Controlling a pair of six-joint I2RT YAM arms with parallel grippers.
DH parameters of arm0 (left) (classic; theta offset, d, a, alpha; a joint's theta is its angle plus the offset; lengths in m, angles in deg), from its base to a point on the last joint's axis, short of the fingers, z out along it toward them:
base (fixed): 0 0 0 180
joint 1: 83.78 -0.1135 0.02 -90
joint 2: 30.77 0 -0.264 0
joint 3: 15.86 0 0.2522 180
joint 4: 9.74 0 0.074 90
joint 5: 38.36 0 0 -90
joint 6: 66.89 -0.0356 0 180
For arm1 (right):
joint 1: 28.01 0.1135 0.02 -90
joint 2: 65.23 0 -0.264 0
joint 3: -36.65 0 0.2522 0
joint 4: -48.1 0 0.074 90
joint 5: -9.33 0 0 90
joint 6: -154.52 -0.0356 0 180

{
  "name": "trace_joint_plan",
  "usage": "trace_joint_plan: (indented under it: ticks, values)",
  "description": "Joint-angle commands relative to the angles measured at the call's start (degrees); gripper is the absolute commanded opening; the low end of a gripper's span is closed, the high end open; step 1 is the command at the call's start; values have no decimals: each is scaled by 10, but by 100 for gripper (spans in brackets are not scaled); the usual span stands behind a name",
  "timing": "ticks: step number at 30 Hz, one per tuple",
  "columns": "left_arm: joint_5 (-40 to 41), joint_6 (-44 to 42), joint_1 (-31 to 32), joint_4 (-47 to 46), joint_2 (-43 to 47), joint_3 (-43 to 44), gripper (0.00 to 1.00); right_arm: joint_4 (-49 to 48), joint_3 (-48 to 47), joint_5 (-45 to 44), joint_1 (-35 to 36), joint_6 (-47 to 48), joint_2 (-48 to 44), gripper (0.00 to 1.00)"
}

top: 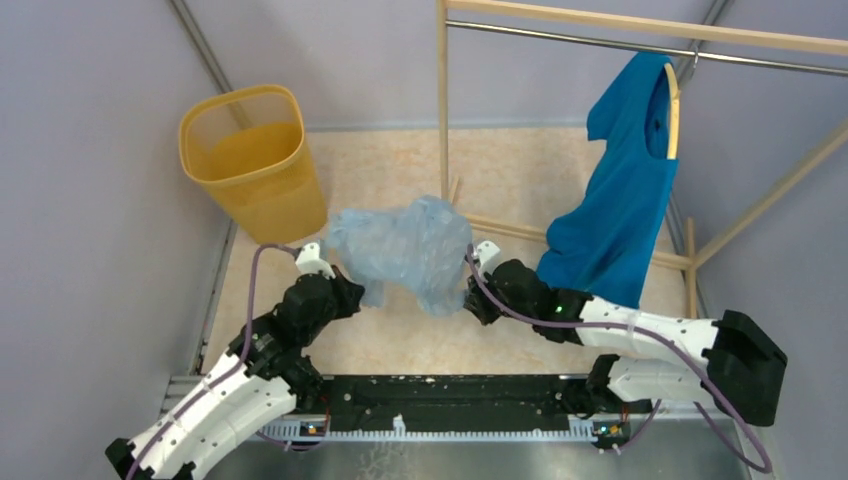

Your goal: Put the trash bags into the trash bin

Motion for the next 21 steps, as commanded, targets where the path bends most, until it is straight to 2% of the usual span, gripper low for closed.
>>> trace_joint_plan:
  ticks: [1, 3, 6, 9, 12, 14, 16, 18, 19, 21]
  values:
    - [37, -31, -1, -83, 13, 128, 0, -14, -140, -27, 4, 17, -57, 0]
    - [35, -102, 0, -106, -34, 242, 0, 28, -252, -29, 4, 76, -50, 0]
    - [30, -170, -1, -74, -125, 463, 0, 87, -438, 6, 4, 138, -31, 0]
    - [-22, -209, -1, -100, -143, 587, 0, 47, -519, 71, 4, 141, -52, 0]
    - [-24, -206, 0, -143, -98, 542, 0, -37, -450, 110, 4, 134, -104, 0]
    - [4, -182, -1, -152, -55, 446, 0, -80, -358, 87, 4, 133, -140, 0]
    - [39, -144, -1, -137, -20, 334, 0, -89, -260, 27, 4, 120, -159, 0]
    - [60, -76, 0, -61, -6, 242, 0, -64, -173, -26, 4, 88, -152, 0]
    - [65, -33, -1, 4, -7, 201, 0, -54, -128, -40, 4, 68, -141, 0]
    - [61, 44, -1, 77, -11, 136, 0, -45, -50, -42, 4, 10, -116, 0]
